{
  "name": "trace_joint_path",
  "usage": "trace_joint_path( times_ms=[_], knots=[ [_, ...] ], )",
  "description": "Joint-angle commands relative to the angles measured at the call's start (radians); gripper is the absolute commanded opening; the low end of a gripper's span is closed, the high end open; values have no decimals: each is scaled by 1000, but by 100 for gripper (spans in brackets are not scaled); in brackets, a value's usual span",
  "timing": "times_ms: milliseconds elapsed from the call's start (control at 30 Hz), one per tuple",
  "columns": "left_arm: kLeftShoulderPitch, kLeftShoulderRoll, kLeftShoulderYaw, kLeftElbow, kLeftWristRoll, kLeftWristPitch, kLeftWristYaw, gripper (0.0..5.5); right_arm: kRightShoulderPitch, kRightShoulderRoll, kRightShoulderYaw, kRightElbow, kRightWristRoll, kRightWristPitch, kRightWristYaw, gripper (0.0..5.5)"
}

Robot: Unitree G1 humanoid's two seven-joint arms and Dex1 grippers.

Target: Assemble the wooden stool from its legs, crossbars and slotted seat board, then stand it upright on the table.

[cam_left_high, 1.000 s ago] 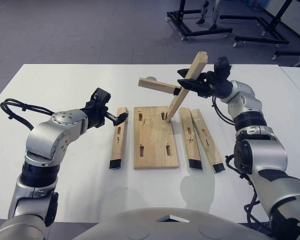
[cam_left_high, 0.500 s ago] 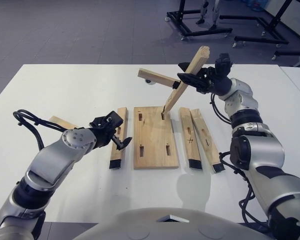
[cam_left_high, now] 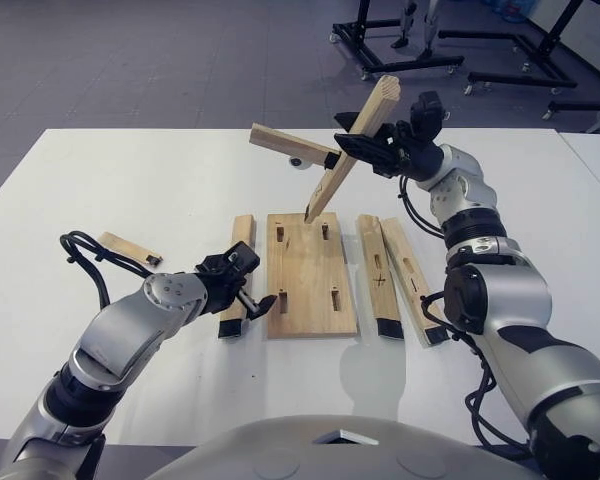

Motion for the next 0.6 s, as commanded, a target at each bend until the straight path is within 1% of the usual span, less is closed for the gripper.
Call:
trace_joint_path(
  times_ms=[33, 100, 300, 467, 600],
  knots=[
    [20, -16, -37, -4, 16, 33, 24, 540, -60, 2, -12, -17, 6, 6, -4, 205],
    [4, -48, -28, -11, 8, 52, 34, 540, -64, 4, -13, -21, 8, 11, -5, 205],
    [-12, -30, -53, -20, 7, 45, 13, 540, -68, 14, -20, -29, 11, 15, -11, 205],
    [-11, 73, -52, 26, 45, -2, -15, 540, -60, 10, -32, -43, 14, 22, -14, 205],
    [-17, 102, -52, 61, 61, -38, -23, 540, -59, 8, -38, -48, 11, 28, -12, 205]
  ],
)
